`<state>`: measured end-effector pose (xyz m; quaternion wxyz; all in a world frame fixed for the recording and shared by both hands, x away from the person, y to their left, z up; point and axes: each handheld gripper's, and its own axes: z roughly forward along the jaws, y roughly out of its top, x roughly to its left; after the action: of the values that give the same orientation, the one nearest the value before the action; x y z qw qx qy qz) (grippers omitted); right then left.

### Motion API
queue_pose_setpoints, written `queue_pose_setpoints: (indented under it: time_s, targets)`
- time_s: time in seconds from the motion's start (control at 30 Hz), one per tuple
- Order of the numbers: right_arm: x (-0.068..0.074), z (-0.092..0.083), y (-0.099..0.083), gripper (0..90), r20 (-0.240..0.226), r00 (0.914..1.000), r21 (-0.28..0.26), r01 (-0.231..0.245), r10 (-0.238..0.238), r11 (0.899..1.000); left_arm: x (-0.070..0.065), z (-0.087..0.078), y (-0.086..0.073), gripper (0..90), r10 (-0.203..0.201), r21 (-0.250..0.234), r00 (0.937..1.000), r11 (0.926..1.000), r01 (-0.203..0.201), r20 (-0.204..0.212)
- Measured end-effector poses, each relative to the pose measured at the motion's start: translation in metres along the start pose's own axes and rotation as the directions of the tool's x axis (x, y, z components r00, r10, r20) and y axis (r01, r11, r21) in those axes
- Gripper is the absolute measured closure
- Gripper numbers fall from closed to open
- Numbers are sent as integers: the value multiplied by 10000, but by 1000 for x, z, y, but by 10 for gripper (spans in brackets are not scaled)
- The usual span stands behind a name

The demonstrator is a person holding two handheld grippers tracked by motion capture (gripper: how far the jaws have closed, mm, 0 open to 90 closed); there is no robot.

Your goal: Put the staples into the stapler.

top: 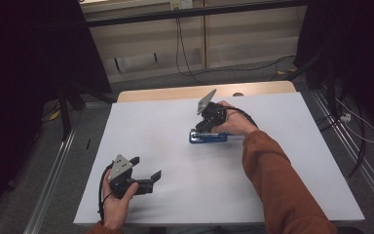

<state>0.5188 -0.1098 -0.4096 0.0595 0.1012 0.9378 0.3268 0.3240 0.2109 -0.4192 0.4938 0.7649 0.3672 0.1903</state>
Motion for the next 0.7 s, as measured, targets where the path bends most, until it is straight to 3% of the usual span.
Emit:
queue_pose_setpoints:
  time_s: [0.7]
  targets:
    - [0,5,2,792,42,9999,150,141,-142,9998,0,0,0,48,-28,31,10000,10000,28,19]
